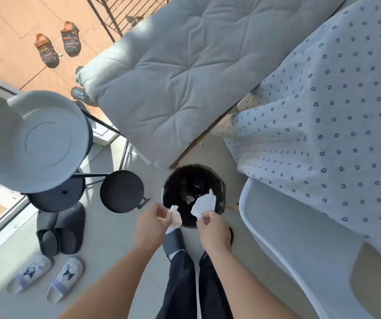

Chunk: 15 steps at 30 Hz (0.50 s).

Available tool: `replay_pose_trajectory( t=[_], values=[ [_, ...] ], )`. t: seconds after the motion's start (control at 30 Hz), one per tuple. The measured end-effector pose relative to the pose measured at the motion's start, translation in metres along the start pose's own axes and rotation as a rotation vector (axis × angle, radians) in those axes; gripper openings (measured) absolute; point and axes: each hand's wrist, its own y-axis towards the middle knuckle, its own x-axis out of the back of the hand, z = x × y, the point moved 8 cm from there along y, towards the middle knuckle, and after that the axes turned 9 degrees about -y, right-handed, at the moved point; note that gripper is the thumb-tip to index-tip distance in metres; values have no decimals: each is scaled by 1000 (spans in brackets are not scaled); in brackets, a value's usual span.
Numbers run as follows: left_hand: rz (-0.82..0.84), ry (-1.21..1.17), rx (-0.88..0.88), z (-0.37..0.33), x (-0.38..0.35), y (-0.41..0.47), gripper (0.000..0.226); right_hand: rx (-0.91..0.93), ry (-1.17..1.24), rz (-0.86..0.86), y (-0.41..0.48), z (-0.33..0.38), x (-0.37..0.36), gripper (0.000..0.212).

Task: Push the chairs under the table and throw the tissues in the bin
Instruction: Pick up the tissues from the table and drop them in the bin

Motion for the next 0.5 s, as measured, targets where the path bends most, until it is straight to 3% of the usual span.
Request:
replay_pose_trajectory(
  t=[0.37,0.5],
  values=[
    [5,33,31,40,-48,50,9,-34,-116,-25,40,-25,-47,10],
    [100,38,75,46,-58,56,27,10,-119,-30,40,-24,-45,26]
  ],
)
